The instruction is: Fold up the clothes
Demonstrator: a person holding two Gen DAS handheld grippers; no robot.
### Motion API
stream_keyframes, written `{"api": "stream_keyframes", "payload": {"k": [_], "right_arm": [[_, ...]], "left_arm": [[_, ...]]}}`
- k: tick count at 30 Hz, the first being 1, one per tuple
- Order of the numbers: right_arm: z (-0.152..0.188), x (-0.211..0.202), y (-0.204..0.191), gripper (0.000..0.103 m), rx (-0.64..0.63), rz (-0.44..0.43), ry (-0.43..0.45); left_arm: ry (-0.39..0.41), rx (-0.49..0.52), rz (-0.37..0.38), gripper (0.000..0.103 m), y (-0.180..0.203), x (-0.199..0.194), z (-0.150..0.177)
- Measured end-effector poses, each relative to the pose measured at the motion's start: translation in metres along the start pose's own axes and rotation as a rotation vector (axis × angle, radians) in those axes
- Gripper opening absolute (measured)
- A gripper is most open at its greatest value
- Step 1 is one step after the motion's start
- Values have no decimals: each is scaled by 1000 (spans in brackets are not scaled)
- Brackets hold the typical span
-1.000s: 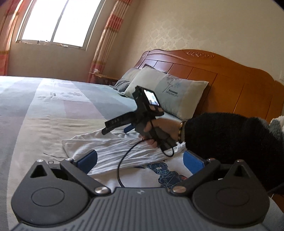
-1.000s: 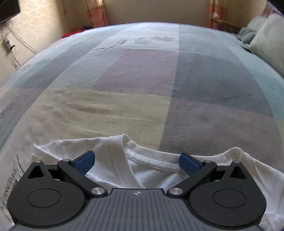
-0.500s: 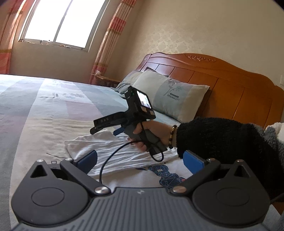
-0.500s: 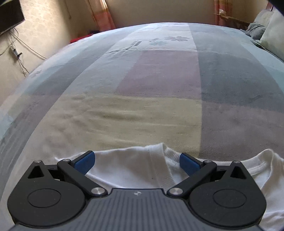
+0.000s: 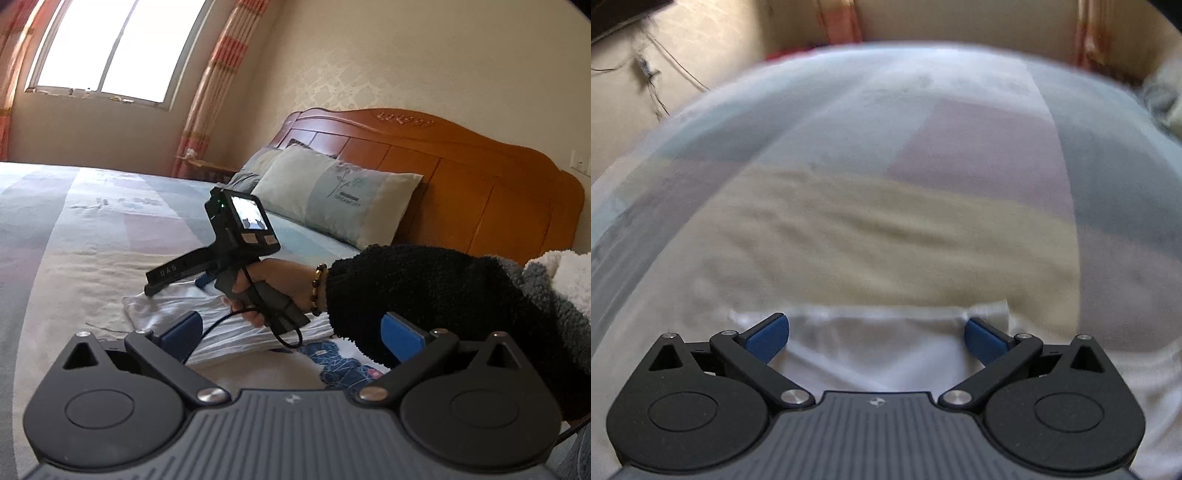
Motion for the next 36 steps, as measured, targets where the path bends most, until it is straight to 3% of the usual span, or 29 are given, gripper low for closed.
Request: {"api": "stream_keyframes", "payload": {"k": [4, 9, 13, 16, 21, 27, 29, 33, 36], "right_arm": [[-13, -10, -4, 103, 27, -26, 3], [-8, -58, 10, 103, -53, 49, 42], [12, -90, 68, 103, -37, 162, 22], [28, -105, 130, 103, 86, 212, 5], [42, -107, 190, 103, 309, 143, -2], [42, -54, 191, 103, 361, 90, -9], [39, -37, 190, 103, 353, 121, 8], [28, -38, 190, 103, 296, 153, 58], [28, -69, 194, 103, 298, 127, 111]], "left_arm": [[3, -6, -13, 102, -2, -1, 0], [6, 7, -4, 102, 2, -3, 0], [-3, 32, 7, 102, 10, -1, -1], [4, 69, 50, 102, 23, 1, -3], [-16, 92, 80, 102, 29, 10, 2], [-89, 54, 60, 102, 16, 32, 18], [-107, 53, 59, 102, 16, 37, 21], [-131, 70, 57, 102, 22, 44, 25], [-139, 93, 58, 102, 30, 45, 25]]}}
Point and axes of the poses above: each gripper's, at about its wrist camera, not at the fingertips, and x roughly the way its jaws point, y to its right, z to its underside, the point moved 9 cm from there along x, roughly the way its jaws point, and after that the axes turned 9 degrees about z, right-handed, at the moved point
